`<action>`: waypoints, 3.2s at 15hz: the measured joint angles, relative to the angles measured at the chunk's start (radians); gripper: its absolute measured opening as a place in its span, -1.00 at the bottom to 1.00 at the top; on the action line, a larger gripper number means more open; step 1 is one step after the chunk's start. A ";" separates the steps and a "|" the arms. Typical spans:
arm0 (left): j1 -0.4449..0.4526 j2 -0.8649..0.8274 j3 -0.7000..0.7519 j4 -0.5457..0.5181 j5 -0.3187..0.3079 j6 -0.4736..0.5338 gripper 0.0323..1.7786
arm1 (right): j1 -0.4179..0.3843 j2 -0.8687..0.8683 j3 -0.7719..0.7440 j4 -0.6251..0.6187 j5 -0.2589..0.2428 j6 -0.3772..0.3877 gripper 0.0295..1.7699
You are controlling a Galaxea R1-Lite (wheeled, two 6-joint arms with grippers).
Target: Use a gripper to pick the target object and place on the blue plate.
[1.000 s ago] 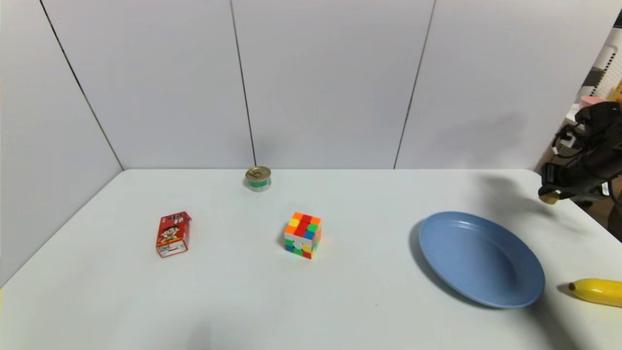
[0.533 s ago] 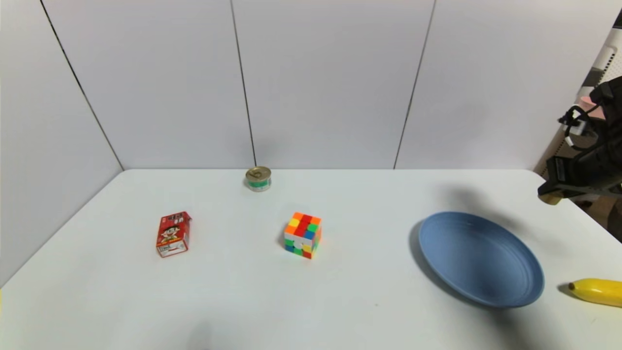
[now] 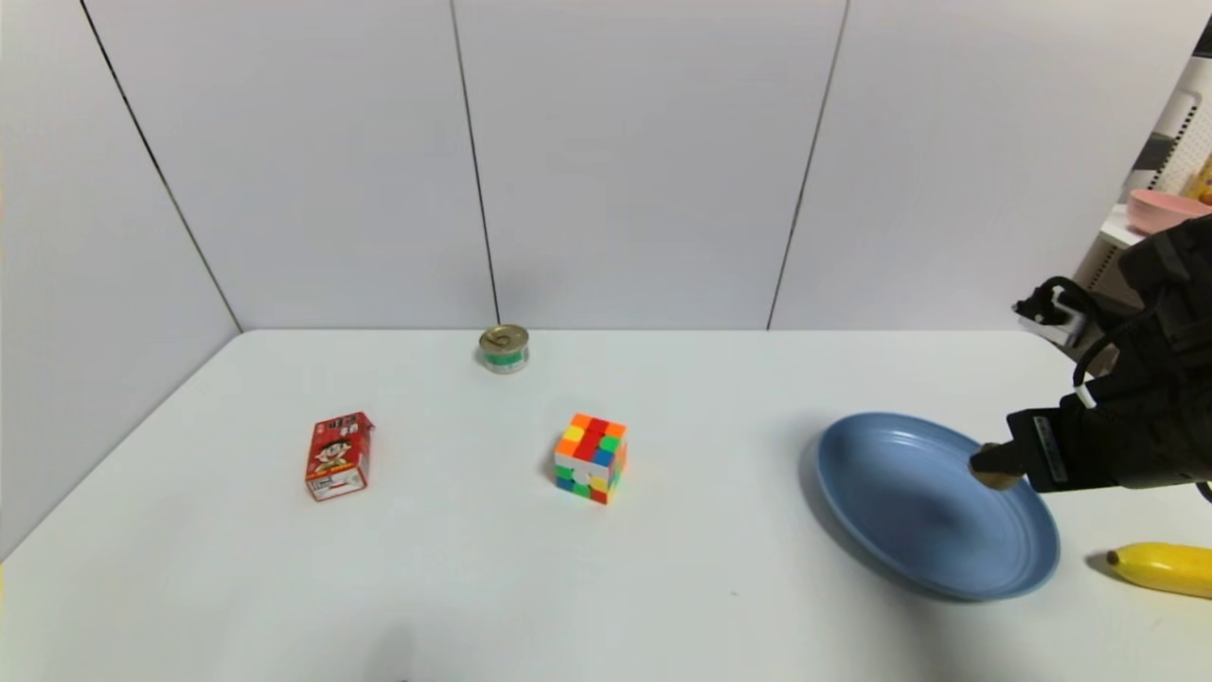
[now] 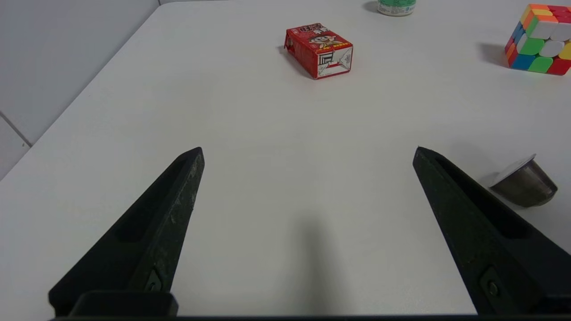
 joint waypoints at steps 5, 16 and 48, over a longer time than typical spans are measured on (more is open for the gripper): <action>0.000 0.000 0.000 0.000 0.000 0.000 0.90 | 0.020 0.030 0.100 -0.179 -0.010 -0.032 -0.34; 0.000 0.000 0.000 0.000 0.000 0.000 0.90 | 0.012 -0.106 0.240 -0.269 -0.010 -0.052 0.63; 0.000 0.000 0.000 0.000 0.000 0.000 0.90 | -0.121 -1.474 1.014 -0.440 -0.014 -0.060 0.91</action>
